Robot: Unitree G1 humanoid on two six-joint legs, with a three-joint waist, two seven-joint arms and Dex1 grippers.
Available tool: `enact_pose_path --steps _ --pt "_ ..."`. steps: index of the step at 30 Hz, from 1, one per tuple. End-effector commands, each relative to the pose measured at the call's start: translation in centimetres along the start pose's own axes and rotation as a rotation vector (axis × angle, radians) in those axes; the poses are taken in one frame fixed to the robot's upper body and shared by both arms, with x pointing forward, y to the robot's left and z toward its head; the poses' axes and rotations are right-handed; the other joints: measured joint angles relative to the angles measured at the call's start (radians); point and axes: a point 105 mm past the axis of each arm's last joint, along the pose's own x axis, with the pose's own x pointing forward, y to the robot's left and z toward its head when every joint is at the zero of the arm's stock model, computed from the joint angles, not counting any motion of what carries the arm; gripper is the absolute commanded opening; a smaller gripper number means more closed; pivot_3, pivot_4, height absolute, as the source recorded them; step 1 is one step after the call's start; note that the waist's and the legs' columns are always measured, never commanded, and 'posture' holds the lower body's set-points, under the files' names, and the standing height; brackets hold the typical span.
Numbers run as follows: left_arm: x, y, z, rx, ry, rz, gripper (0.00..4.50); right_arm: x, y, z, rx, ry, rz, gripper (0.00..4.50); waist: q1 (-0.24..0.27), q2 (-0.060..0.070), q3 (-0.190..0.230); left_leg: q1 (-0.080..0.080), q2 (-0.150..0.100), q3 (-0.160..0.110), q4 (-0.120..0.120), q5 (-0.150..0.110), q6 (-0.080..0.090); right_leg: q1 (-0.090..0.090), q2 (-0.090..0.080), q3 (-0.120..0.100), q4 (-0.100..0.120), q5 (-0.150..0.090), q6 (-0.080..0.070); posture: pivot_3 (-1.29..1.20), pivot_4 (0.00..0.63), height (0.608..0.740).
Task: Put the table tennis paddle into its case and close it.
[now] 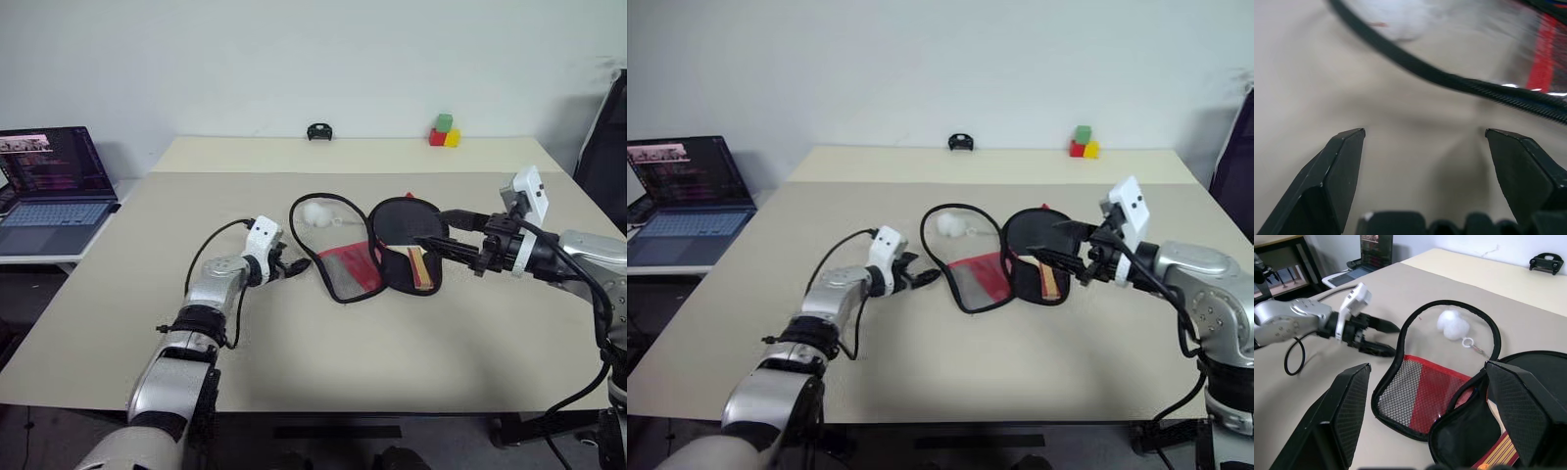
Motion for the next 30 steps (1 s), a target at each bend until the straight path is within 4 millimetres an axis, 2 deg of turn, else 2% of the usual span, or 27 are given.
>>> enact_pose_path --steps 1,5,10,14,17,21,26,30 --pt "1.1 -0.6 1.6 0.023 -0.033 -0.019 4.32 -0.7 0.2 1.5 -0.060 -0.048 -0.012 4.06 0.000 0.000 0.000 0.000 0.000 0.000 0.000 0.000 0.000 0.000 0.000 0.000 0.000 0.000 0.000 0.00 0.150 0.740" --pt "2.5 -2.3 4.0 0.046 -0.090 -0.070 4.32 -1.1 0.0 1.6 -0.065 -0.048 -0.034 4.06 0.001 -0.001 0.000 0.000 0.000 0.000 0.000 0.000 0.000 0.000 0.000 -0.001 0.000 0.000 0.000 0.00 0.150 0.740" --pt "3.7 -4.8 8.5 0.048 -0.206 -0.155 4.32 -1.9 -0.3 1.8 -0.070 -0.052 -0.072 4.06 0.003 -0.003 0.002 -0.001 0.000 0.000 0.000 0.000 0.000 0.000 0.000 0.000 0.000 0.000 0.000 0.00 0.150 0.740" --pt "4.9 -8.1 12.0 0.066 -0.279 -0.248 4.32 -2.6 -0.5 1.8 -0.069 -0.055 -0.116 4.06 0.003 -0.003 0.002 -0.001 -0.001 0.000 0.000 0.000 0.000 0.000 0.000 -0.001 -0.001 0.000 0.000 0.00 0.150 0.740" --pt "5.9 -10.7 13.2 0.080 -0.296 -0.293 4.32 -3.2 -0.5 1.6 -0.065 -0.053 -0.145 4.06 0.007 -0.003 0.002 -0.001 -0.001 0.000 0.000 0.000 0.000 0.000 0.000 0.000 -0.001 0.000 0.000 0.00 0.150 0.740" --pt "6.9 -12.7 13.6 0.087 -0.295 -0.303 4.32 -3.4 -0.7 1.5 -0.057 -0.053 -0.176 4.06 0.003 -0.003 0.002 -0.001 -0.001 0.001 0.000 0.000 0.000 0.000 0.000 0.000 0.000 0.000 0.000 0.00 0.150 0.740" --pt "7.0 -13.0 14.3 0.090 -0.321 -0.287 4.32 -3.6 -1.1 1.2 -0.040 -0.051 -0.218 4.06 -0.003 -0.004 0.002 0.000 0.000 0.002 0.000 0.000 0.000 0.000 0.000 0.000 0.001 0.000 0.000 0.00 0.150 0.740" --pt "5.9 -11.4 14.8 0.091 -0.375 -0.300 4.32 -3.1 -1.9 0.0 0.009 -0.043 -0.253 4.06 -0.003 -0.004 0.002 0.001 0.000 0.002 0.000 0.000 0.001 -0.001 0.000 0.000 0.002 0.000 0.000 0.00 0.150 0.740"
